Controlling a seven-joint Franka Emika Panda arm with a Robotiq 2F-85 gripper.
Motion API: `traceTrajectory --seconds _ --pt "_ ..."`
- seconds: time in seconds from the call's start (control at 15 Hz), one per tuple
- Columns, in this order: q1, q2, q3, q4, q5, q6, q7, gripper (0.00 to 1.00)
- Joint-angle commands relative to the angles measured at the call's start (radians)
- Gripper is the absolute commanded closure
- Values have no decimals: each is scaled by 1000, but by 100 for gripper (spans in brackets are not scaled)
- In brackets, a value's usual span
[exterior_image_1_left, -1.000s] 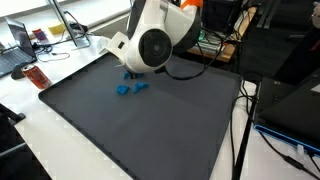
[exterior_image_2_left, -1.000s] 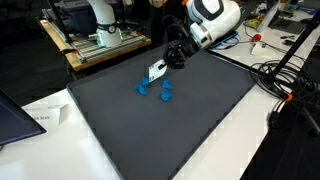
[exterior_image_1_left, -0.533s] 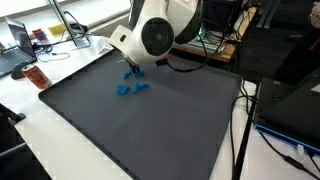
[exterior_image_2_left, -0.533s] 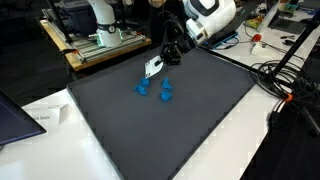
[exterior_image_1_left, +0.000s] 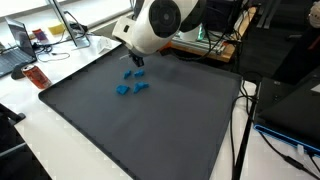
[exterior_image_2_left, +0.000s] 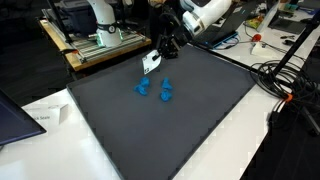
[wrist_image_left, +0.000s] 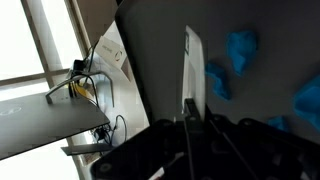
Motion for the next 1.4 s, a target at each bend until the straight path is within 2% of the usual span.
traceTrajectory --seconds 0.0,0.27,0.8,1.07,1.33 --pt "-26 -91 21 -109 -7 82 -48 99" --pt "-44 -155 21 -171 5 151 -77 99" --pt "-129 -283 17 -253 94 345 -273 99" --pt "-173 -312 10 -257 213 426 -433 99" --pt "-196 -317 0 -252 326 443 -585 99"
